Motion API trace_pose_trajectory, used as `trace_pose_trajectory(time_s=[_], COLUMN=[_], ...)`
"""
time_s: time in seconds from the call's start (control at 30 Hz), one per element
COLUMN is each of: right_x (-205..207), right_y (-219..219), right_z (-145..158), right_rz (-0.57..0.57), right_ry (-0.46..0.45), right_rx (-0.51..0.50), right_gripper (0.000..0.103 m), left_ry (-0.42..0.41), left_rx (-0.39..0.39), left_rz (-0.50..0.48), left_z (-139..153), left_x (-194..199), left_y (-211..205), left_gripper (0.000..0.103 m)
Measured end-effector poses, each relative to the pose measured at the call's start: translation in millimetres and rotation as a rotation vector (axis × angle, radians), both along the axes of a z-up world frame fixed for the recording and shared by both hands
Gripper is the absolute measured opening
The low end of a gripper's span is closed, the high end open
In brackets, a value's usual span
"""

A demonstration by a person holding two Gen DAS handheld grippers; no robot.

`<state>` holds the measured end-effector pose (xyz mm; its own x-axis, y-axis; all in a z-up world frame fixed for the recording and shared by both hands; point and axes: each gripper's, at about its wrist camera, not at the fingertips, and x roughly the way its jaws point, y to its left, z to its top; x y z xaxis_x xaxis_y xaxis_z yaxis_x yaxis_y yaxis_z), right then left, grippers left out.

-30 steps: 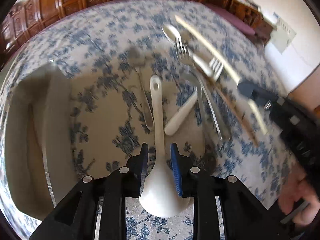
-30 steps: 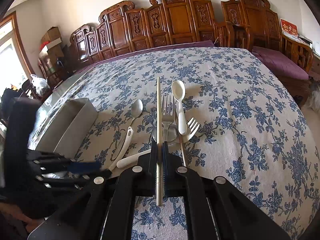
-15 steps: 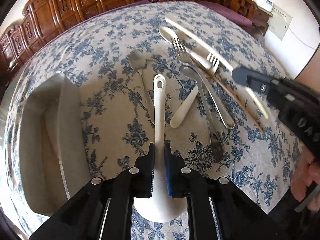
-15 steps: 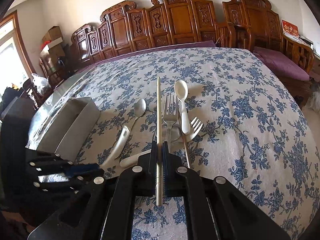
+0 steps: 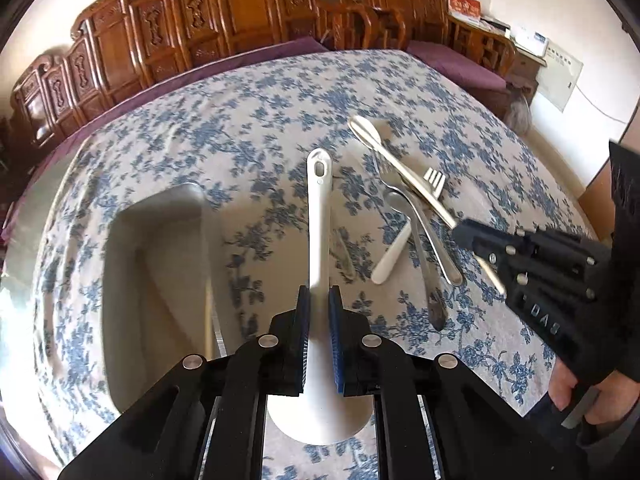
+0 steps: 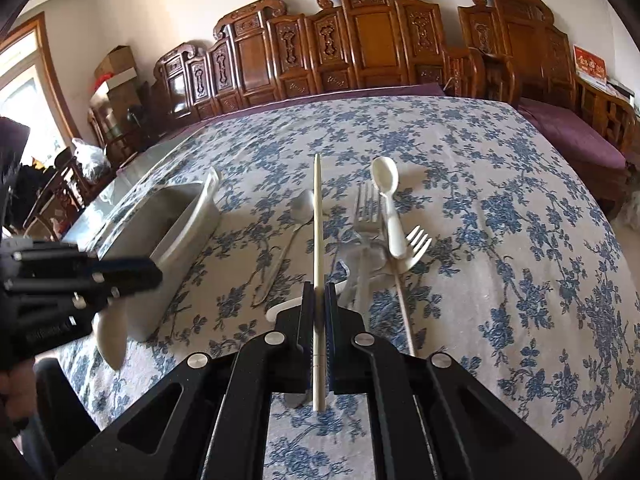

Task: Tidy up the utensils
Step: 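Lift the white spoon over the tray with the left gripper while the right gripper holds the chopstick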

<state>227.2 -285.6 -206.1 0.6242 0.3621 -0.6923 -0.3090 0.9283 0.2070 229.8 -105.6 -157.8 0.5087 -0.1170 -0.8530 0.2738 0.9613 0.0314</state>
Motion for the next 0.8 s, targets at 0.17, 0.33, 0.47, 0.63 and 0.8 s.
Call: trace_pose_trajectory(time_s=[0.17,0.33,0.47,0.63,0.8], right_x=[-7,-12,-14,-12,-10], right_y=[12,23,31,40,48], right_z=[-1,0,2,2,0], right_rz=[0.027,0.048,0.061,0.071,0.081], right_ry=[-0.009,-0.019,-0.029,-0.034,-0.038], right_rx=[-0.025,-0.037,-0.038,-0.04,-0.043], right_gripper=[0.006,0.006,0.006,0.006,0.006], left_ry=[-0.022,-0.04,-0.052,-0.065,-0.063], left_rx=[-0.009,-0.018,-0.024,-0.033,-0.04], left_rz=[0.033,0.058,0.084,0.127,0.158], left_z=[11,16,17,16,7], left_x=[0,2,7,16,23], left_y=[20,39,57,81,102], left_gripper=[0.008,0.008,0.008,0.008,0.009])
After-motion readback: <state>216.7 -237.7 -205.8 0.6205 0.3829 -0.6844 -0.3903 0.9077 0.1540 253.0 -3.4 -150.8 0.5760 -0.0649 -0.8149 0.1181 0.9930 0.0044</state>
